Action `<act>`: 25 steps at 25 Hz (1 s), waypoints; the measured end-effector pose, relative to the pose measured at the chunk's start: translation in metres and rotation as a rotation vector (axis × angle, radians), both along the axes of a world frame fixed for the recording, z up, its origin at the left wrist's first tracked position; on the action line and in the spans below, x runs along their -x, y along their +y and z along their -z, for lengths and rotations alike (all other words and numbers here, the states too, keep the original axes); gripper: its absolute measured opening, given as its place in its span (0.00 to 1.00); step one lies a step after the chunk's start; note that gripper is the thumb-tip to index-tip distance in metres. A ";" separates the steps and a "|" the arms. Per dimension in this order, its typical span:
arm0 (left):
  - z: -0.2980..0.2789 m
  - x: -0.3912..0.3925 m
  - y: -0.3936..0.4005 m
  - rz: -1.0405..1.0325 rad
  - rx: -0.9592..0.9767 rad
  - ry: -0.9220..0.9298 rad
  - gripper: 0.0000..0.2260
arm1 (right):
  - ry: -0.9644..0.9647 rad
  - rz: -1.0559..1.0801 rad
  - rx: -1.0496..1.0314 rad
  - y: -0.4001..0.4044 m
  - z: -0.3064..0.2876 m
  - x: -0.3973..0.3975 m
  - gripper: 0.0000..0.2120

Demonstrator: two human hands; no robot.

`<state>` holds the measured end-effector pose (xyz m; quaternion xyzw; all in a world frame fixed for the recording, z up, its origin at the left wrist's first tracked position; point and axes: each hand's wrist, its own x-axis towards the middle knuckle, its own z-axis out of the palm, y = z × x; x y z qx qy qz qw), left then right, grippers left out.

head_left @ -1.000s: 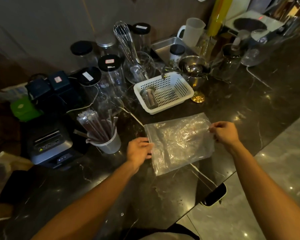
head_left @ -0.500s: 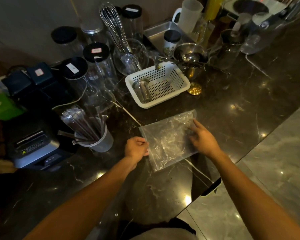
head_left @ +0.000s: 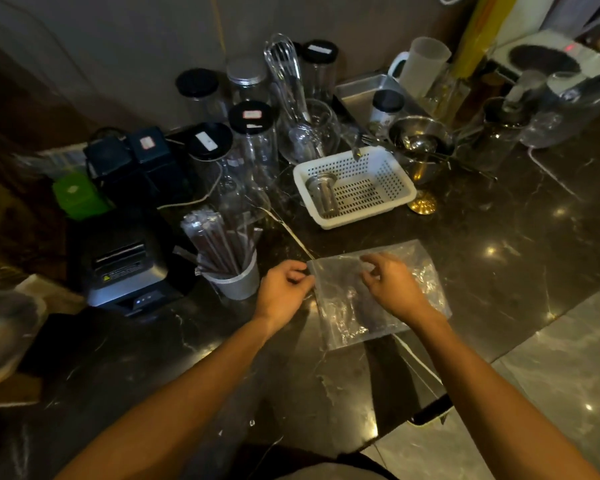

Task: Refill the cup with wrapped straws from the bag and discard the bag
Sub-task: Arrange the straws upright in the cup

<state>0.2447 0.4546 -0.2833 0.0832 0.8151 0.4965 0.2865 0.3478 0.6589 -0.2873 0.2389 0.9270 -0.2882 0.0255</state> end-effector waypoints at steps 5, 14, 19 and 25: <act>-0.050 0.022 -0.032 -0.064 -0.082 0.086 0.14 | 0.101 -0.067 0.205 -0.050 -0.030 0.055 0.22; -0.094 0.043 -0.122 -0.314 -0.085 0.421 0.24 | 0.097 -0.249 0.344 -0.131 -0.057 0.115 0.14; -0.062 0.053 -0.149 -0.313 0.032 0.119 0.44 | 0.091 -0.253 0.360 -0.144 -0.057 0.131 0.09; -0.040 0.074 -0.138 -0.232 0.010 0.103 0.22 | 0.071 -0.299 0.412 -0.142 -0.053 0.150 0.18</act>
